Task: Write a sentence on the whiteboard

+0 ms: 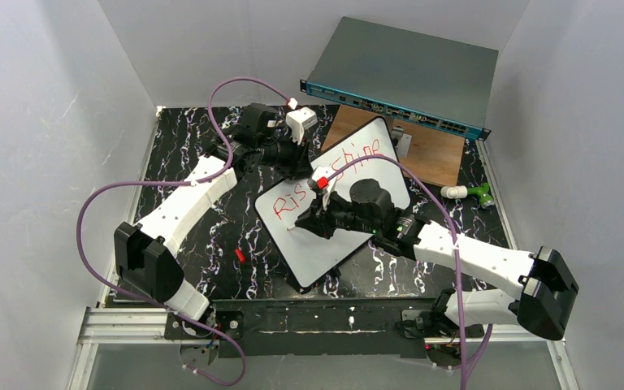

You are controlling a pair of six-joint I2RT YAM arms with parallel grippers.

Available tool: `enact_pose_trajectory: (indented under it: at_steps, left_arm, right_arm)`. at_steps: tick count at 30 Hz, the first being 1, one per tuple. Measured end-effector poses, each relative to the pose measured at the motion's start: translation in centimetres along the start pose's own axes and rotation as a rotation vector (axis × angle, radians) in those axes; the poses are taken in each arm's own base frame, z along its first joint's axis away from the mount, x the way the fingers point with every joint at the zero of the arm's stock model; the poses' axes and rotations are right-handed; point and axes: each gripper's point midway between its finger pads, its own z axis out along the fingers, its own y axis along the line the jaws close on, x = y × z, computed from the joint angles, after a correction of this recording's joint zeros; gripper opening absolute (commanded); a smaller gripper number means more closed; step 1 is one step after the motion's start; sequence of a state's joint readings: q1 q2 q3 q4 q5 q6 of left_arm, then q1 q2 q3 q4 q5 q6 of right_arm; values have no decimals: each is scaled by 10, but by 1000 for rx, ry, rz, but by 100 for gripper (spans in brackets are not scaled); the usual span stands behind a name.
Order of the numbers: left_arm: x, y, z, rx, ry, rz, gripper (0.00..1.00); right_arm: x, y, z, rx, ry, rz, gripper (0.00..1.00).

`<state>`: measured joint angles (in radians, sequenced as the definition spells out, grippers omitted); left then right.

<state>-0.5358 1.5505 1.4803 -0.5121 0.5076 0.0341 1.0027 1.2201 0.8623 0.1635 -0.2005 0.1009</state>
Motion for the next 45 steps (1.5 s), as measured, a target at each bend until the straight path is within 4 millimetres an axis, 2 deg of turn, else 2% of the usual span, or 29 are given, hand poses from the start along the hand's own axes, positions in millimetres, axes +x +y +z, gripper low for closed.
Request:
enact_pose_trajectory:
  at_steps: [10,23,39,45]
  left_arm:
    - [0,0,0,-3,0,0,0]
    - [0,1,0,-3,0,2,0]
    - [0,1,0,-3,0,2,0]
    - [0,1,0,-3,0,2,0]
  right_arm:
    - [11,0,-2,1,30,8,1]
    - [42,3,-9,-3,102,27,1]
    - [41,4,-9,-7,105,14,1]
    - [27,3,-7,1,90,-12,1]
